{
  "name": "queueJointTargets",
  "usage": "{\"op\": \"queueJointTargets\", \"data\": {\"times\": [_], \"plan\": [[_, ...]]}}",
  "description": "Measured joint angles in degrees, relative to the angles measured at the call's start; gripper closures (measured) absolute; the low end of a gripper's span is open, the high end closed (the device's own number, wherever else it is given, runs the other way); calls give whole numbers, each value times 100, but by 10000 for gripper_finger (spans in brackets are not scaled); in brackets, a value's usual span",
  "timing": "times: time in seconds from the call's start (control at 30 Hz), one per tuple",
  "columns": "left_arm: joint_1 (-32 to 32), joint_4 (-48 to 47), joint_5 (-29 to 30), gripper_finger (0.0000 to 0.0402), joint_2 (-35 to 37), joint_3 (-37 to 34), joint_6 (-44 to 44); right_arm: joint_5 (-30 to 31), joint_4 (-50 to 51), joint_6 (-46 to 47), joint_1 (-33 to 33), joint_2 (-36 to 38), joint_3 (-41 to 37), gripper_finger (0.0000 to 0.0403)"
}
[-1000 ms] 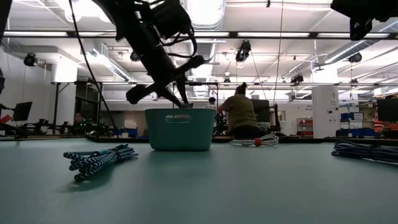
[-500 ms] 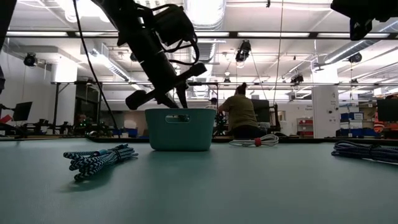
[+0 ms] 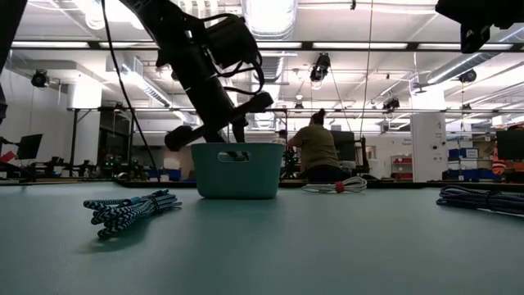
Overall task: Pick and place USB-C Cables
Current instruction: Put the green black charger cable into the bin, then put the blue white charger cable into the bin
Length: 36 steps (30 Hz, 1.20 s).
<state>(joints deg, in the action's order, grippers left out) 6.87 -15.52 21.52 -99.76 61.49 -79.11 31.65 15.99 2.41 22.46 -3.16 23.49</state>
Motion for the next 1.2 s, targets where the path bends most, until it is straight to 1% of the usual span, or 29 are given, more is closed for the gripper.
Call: {"op": "queueJointTargets", "data": {"times": [0.53,0.83,1.2], "plan": [[0,0,4,387,-139,2,-7,1,4,1,0,0,0,376],[4,1,7,349,-139,2,-11,0,4,1,0,0,0,376],[7,-1,2,345,-139,0,-17,-1,4,1,0,0,0,376]]}}
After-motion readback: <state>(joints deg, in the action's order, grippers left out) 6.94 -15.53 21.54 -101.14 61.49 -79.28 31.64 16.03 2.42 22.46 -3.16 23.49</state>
